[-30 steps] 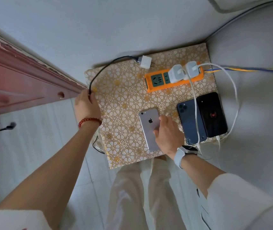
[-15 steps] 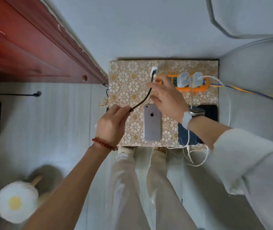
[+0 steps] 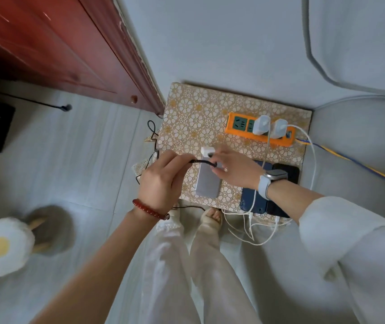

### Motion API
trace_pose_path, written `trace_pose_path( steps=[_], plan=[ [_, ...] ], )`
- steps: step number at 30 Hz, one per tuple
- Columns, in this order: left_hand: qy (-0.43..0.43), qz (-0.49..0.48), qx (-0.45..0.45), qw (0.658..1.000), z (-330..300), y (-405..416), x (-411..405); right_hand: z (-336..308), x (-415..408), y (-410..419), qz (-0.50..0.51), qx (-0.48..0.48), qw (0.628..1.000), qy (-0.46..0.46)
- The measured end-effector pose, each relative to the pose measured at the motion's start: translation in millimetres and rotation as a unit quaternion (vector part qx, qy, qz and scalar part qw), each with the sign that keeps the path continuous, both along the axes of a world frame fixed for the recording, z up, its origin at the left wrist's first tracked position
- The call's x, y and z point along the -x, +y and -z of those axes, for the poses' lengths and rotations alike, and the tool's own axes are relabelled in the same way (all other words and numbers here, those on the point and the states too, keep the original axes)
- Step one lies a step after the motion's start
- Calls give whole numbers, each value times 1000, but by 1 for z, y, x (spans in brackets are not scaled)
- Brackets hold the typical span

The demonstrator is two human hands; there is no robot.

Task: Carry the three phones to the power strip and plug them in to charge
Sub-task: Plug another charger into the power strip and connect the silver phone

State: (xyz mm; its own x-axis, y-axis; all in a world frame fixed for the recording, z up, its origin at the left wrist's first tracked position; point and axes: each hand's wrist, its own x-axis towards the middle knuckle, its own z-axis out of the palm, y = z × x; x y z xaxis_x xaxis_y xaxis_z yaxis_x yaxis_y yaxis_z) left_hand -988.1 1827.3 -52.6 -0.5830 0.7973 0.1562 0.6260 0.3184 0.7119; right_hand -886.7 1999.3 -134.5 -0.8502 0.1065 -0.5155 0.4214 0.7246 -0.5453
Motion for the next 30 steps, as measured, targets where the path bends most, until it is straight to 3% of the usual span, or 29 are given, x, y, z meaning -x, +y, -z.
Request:
trace_pose_path(
  steps=[5,11,21,26,30],
  plan=[
    [-5,-33,-4,999,1,-6,-4,-11,14,13,74,-71,994,41],
    [-50,-108,52,991,21,-1,5,-31,21,67,140,-131,974,120],
    [-60,-81,62,993,50,35,2,-19,26,100,168,-168,966,103],
    [-73,-51,97,991,54,28,-6,-10,23,103,175,-161,970,45],
    [-60,-20,115,991,55,25,-9,-4,24,104,141,-209,968,9]
  ],
)
